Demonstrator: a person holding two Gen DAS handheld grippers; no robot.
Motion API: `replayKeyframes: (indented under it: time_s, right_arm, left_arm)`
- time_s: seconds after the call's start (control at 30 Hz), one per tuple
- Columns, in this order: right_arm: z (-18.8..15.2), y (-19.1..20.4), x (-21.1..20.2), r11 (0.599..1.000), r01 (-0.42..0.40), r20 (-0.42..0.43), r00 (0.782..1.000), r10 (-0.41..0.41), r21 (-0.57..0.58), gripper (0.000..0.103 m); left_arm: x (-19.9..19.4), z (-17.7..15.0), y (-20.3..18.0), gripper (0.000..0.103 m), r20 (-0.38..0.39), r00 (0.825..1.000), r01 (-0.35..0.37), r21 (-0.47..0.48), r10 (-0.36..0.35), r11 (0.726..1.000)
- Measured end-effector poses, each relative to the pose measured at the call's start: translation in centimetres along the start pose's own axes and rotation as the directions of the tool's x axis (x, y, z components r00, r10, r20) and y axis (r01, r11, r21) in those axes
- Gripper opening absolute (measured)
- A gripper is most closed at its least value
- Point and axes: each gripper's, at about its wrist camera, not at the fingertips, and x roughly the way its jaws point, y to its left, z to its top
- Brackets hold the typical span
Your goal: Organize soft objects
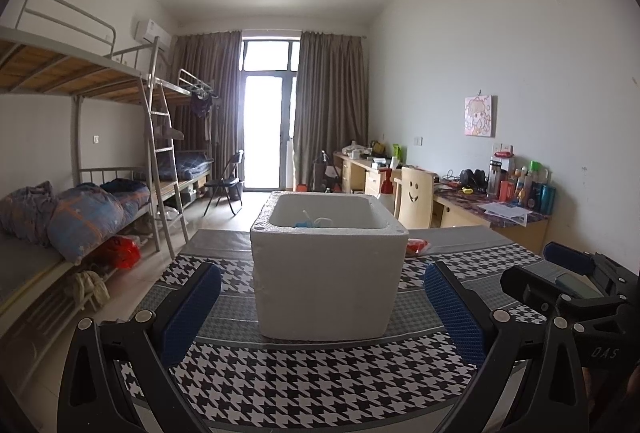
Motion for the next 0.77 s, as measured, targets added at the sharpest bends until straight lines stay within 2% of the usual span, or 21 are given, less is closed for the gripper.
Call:
replayKeyframes:
  time_s: [0.77]
  right_arm:
    - [-0.23, -0.63, -0.14, 1.000, 0.020, -0.018, 1.000, -0.019, 0.020, 0.102]
  left_arm:
    - [0.16, -0.31, -0.52, 0.102, -0.022, 0.999, 0.029, 0.015, -0.028, 0.999]
